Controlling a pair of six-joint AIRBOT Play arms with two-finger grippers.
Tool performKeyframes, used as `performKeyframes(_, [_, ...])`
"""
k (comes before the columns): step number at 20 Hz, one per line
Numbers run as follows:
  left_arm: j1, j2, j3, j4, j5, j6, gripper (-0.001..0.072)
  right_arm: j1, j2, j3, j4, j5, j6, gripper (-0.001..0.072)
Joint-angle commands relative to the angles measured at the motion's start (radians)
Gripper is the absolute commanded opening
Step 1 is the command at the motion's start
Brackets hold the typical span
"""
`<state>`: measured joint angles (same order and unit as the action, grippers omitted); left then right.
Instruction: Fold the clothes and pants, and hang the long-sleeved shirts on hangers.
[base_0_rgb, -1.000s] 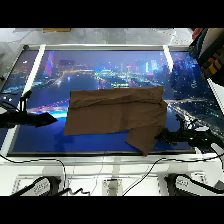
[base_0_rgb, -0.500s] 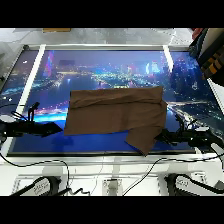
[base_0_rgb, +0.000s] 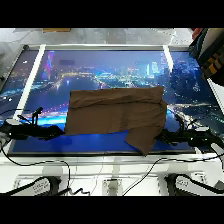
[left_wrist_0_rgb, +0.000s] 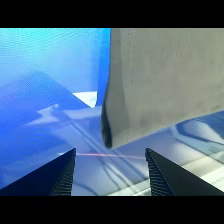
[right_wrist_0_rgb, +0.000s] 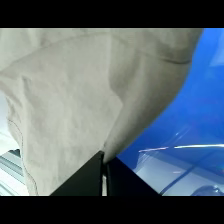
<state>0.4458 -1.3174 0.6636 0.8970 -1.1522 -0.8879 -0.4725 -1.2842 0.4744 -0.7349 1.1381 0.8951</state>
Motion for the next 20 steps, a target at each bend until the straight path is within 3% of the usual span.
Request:
performKeyframes(1, [-0.02, -0.051, -0.002, -0.051, 0.009, -0.002, 0.0441, 0.0, 0.0, 0.0, 0.0, -0.001, 0.001, 0.0013])
performKeyframes(2, [-0.035, -0.064, -0.002, -0.05, 0.013, -0.002, 0.0396, 0.0, 0.0, 0.0, 0.0, -0.001, 0.001, 0.0013])
performKeyframes(5, [-0.082, -0.093, -0.002, -0.05, 0.018, -0.002, 0.0386, 0.0, 0.002, 0.001, 0.0, 0.0, 0.001, 0.0013])
performKeyframes(7, [-0.095, -0.096, -0.001, -0.06, 0.054, -0.003, 0.0143, -0.001, 0.008, 0.005, 0.003, 0.005, 0.002, 0.0013])
performKeyframes(10, [-0.09, -0.096, 0.016, -0.16, 0.08, -0.003, 0.0009, -0.001, 0.018, 0.031, 0.002, 0.054, 0.002, 0.0013])
performKeyframes(16, [-0.09, -0.058, 0.127, -0.221, -0.018, -0.002, 0.0009, 0.0, 0.127, 0.111, 0.003, 0.175, 0.011, 0.0013])
performKeyframes(20, [-0.089, 0.09, 0.15, -0.217, -0.049, 0.013, 0.0009, 0.0, 0.27, 0.145, 0.004, 0.23, 0.04, 0.0012])
